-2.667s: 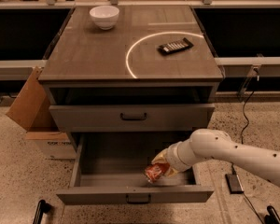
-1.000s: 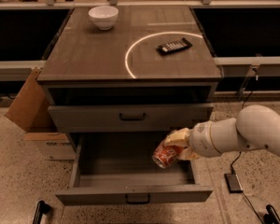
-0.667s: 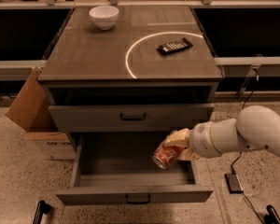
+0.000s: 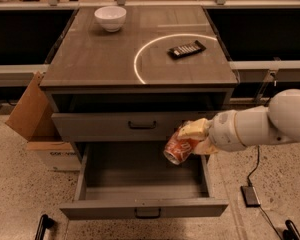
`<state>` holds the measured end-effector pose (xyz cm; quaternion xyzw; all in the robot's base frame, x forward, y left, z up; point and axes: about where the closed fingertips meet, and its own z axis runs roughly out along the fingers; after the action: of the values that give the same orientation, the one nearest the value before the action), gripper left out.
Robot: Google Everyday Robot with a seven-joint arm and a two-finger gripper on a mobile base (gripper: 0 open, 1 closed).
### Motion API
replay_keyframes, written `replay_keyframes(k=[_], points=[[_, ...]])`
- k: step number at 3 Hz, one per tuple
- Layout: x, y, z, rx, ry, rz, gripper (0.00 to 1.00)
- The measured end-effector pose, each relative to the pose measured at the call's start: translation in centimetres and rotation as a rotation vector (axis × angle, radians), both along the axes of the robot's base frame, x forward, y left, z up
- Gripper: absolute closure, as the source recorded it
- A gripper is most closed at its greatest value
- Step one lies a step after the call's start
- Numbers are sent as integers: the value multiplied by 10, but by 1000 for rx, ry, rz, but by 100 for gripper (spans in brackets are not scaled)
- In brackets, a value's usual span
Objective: Pick coke can from middle drawer and place on counter
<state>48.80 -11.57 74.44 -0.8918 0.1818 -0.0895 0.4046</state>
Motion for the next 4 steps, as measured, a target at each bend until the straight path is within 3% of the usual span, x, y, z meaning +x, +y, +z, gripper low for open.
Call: replay_keyframes(k=[2, 3, 4], points=[[29, 3, 100, 18, -146, 67, 100], [33, 4, 103, 24, -148, 71, 100], [51, 3, 128, 46, -153, 75, 100]])
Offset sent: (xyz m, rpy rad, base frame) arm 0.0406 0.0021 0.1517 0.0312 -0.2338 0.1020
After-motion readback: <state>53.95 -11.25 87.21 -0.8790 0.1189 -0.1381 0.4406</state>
